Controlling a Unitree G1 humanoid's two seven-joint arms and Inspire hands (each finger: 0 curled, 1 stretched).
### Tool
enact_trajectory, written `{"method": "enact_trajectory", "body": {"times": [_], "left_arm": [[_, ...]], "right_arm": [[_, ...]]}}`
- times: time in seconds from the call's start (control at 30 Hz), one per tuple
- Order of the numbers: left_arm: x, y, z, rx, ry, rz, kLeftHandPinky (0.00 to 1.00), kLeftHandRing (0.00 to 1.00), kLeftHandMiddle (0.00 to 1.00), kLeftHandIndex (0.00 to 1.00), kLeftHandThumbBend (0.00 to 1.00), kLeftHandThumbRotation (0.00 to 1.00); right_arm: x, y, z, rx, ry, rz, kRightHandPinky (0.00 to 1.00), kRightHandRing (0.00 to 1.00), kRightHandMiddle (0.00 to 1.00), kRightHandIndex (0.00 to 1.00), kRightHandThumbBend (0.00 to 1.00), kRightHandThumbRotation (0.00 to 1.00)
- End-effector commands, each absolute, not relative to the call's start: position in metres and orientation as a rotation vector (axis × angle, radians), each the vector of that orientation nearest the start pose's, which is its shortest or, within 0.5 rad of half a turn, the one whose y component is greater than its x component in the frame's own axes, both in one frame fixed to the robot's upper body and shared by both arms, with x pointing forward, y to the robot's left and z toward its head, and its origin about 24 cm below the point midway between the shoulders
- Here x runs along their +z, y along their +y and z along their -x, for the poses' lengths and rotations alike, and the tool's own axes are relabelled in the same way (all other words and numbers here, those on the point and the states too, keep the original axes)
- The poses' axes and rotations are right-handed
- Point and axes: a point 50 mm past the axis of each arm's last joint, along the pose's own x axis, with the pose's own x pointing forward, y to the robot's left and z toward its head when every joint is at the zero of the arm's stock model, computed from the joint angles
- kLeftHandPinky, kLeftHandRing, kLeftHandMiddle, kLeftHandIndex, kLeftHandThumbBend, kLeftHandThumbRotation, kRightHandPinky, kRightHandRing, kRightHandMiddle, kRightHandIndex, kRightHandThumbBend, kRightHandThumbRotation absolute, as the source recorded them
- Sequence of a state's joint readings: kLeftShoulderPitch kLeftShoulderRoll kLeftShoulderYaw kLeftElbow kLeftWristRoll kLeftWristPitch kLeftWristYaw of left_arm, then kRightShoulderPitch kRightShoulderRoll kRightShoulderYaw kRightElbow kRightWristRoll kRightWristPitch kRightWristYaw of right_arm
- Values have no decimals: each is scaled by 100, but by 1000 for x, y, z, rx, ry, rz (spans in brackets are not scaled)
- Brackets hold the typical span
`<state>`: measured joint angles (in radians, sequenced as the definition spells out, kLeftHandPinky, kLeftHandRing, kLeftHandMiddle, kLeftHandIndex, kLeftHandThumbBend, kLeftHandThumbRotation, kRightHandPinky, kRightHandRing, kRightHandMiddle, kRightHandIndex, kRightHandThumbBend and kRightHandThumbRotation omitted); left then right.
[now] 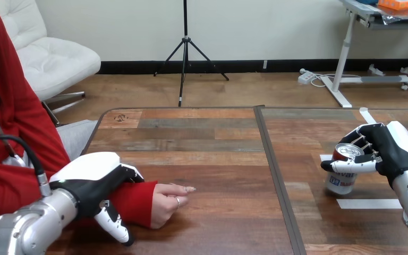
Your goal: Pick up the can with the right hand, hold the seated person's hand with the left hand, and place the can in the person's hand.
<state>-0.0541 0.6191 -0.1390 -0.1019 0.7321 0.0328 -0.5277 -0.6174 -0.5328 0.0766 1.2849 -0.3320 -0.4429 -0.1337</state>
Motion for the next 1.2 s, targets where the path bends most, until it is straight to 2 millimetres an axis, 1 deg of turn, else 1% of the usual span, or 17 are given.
{"method": "enact_trajectory", "body": {"times": [0.0, 0.13, 0.7, 1.03, 1.17], "left_arm": [[87, 212, -270, -499, 143, -1433, 57, 68, 70, 70, 91, 0], [86, 211, -271, -504, 152, -1438, 54, 64, 67, 67, 90, 0], [82, 208, -272, -507, 151, -1408, 47, 54, 57, 57, 82, 0], [78, 206, -271, -510, 153, -1402, 38, 43, 50, 52, 76, 0], [77, 205, -271, -510, 150, -1400, 35, 41, 48, 51, 75, 0]], "right_arm": [[65, -288, -344, -127, 63, 809, 34, 39, 43, 46, 80, 0], [64, -288, -343, -127, 63, 807, 34, 39, 43, 46, 80, 0], [64, -288, -344, -131, 68, 805, 35, 40, 44, 46, 79, 0], [64, -288, -344, -133, 69, 805, 33, 39, 43, 46, 79, 0], [64, -289, -344, -133, 69, 807, 34, 39, 43, 46, 79, 0]]}}
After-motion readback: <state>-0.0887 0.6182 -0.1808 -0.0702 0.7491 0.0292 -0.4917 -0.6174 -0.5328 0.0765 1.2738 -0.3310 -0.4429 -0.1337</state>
